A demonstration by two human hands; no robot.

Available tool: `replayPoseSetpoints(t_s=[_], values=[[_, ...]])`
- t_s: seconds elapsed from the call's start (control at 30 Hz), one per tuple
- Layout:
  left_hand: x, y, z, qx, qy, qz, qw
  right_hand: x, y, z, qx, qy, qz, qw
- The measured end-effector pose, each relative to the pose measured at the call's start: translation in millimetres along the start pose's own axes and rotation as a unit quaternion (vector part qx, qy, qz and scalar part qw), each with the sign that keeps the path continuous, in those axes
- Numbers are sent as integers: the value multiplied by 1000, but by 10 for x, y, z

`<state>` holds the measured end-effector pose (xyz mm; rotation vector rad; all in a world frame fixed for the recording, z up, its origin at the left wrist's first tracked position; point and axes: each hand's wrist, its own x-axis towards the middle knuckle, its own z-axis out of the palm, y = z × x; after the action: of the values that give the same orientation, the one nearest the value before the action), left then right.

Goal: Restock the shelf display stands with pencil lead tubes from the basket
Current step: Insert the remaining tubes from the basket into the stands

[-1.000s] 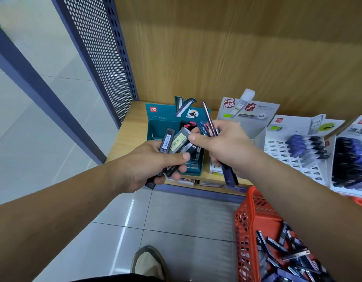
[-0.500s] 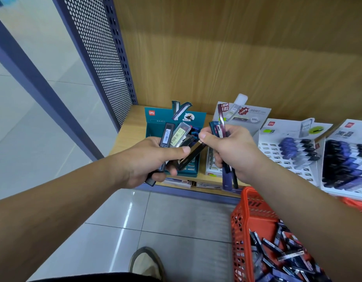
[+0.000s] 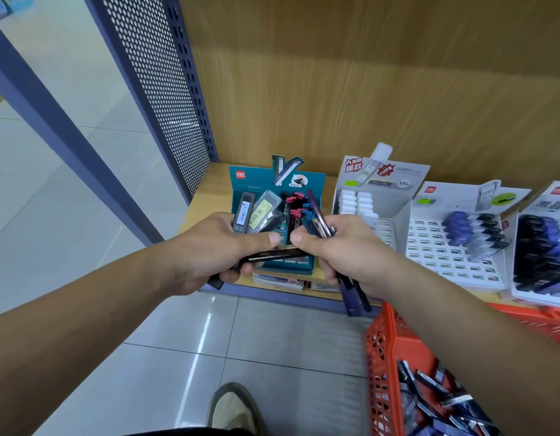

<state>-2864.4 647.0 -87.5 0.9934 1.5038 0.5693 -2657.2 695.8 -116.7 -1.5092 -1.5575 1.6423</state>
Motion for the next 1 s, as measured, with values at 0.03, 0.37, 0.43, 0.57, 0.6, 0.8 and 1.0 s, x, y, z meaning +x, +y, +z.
replayPoseSetpoints(t_s=[0.03,0.37,0.43,0.57,0.6,0.8,1.0], values=[[3,10,-1,-9,25,1,1000,-11,0,7,5,-25,1,1000],[186,95,-3,-193,172,32,966,128,20,140,8,68,-13,998],[259,121,-52,-137,210,56,966,185,-55,143,-28,83,-30,996],[458,168,-144,31,252,137,958,391,-220,-93,-150,114,-105,976],[519,180,-155,75,247,150,954,436,-250,-171,-182,110,-121,970],[887,156,-158,208,240,170,933,650,-119,-393,-321,74,-138,934],[1008,15,-83,209,219,176,937,792,90,-383,-239,91,-142,956]])
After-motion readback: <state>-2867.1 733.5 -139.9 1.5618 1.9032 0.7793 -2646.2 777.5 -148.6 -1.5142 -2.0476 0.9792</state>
